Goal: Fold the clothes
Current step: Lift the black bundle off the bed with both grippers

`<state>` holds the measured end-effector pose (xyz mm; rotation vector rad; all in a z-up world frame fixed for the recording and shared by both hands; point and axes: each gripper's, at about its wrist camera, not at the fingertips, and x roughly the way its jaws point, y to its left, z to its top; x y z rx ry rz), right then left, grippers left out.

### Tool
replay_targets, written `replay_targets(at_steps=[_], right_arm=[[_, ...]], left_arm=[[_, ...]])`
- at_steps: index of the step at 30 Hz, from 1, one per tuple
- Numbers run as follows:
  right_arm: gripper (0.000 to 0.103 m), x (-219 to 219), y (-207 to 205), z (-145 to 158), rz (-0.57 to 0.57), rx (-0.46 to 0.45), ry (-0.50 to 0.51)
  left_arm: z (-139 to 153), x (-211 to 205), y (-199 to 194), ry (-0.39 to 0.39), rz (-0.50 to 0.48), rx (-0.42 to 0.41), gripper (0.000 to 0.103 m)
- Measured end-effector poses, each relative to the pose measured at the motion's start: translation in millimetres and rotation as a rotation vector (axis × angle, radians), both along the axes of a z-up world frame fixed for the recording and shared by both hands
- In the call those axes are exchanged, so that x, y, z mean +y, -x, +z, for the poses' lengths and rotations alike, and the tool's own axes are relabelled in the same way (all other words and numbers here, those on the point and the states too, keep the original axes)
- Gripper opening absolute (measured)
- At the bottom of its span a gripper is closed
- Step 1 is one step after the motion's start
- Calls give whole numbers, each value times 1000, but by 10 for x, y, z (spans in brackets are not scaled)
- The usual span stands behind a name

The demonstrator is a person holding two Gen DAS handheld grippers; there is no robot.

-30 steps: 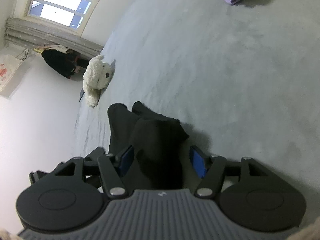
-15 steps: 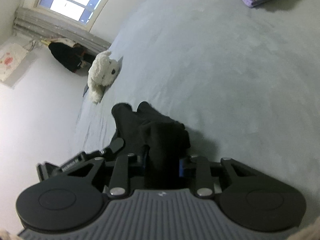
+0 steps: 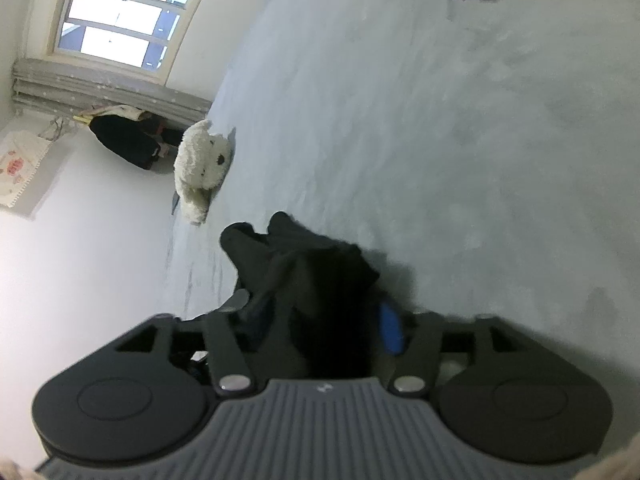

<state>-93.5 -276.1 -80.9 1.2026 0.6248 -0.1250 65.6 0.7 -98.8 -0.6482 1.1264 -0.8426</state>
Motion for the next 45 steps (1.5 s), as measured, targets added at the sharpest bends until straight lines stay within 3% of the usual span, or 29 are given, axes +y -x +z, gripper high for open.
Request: replay_targets(at_steps=[4, 5, 6, 11, 15, 17, 18, 21, 23, 28, 31, 32, 36, 39, 45], right_arm=[[60, 148, -26, 10, 28, 40, 38], [45, 184, -37, 12, 36, 52, 47], [37, 208, -56, 10, 45, 65, 51], [31, 98, -14, 74, 22, 24, -5], [32, 2, -6, 106, -5, 12, 5], [34, -30, -18, 74, -16, 27, 4], [40, -32, -19, 52, -23, 43, 9], [62, -15, 23, 10, -35, 25, 8], [62, -2, 23, -14, -29, 12, 1], [62, 77, -65, -34, 26, 5, 39], [62, 131, -107, -42, 37, -9, 60], [62, 133, -109, -48, 36, -14, 57], [39, 97, -89, -112, 22, -8, 33], [38, 88, -67, -120, 17, -18, 18], [36, 82, -38, -73, 21, -25, 26]], left_arm=[[11, -3, 72, -13, 33, -5, 26], [16, 8, 78, -10, 45, 1, 24], [32, 25, 100, -7, 58, 10, 23], [217, 107, 263, 4, 79, 7, 21], [249, 177, 424, -5, 64, -5, 23], [234, 192, 423, -48, 59, -33, 35], [221, 210, 407, -57, 56, -43, 44], [178, 272, 358, -1, 48, -27, 53], [181, 230, 330, 9, 38, -34, 59], [142, 82, 310, 23, 30, -46, 59], [101, 55, 342, 36, 48, -63, 53], [96, 63, 345, 36, 52, -66, 46], [19, 156, 302, 64, 82, -18, 25], [-7, 184, 300, 102, 102, 17, 21], [80, 133, 307, 93, 100, 4, 18]])
